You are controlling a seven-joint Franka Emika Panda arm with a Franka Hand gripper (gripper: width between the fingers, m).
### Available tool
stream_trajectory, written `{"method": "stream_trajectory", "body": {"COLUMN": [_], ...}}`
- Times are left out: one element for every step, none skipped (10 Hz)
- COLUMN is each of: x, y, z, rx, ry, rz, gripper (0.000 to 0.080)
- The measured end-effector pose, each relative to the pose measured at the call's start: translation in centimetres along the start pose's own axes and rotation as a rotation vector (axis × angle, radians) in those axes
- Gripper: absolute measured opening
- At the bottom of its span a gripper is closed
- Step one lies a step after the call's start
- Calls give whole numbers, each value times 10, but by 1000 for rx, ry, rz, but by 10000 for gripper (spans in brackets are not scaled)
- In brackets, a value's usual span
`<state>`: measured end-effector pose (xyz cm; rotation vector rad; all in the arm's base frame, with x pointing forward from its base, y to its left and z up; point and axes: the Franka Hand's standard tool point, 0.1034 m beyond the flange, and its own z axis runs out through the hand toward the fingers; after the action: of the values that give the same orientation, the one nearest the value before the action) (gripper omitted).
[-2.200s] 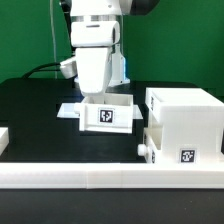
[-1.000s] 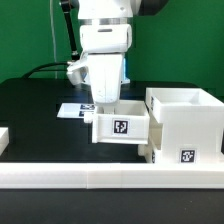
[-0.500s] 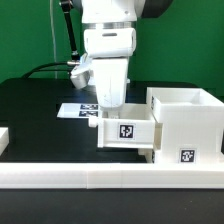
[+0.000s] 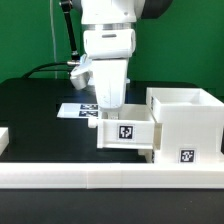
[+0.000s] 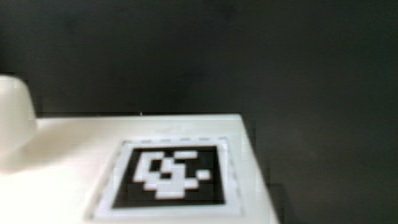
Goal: Assemble drawer
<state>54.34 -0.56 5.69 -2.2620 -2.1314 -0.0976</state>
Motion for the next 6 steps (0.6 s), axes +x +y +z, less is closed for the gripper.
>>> {"method": "stream_trajectory", "body": {"x": [3, 4, 5, 4, 4, 4], "y": [-1, -2, -2, -2, -2, -2], "z": [0, 0, 0, 0, 0, 0], "rx": [10, 22, 25, 24, 24, 24], "ry": [0, -1, -1, -1, -1, -1], "rz": [-5, -7, -7, -6, -6, -6], "gripper": [42, 42, 42, 42, 42, 42]}}
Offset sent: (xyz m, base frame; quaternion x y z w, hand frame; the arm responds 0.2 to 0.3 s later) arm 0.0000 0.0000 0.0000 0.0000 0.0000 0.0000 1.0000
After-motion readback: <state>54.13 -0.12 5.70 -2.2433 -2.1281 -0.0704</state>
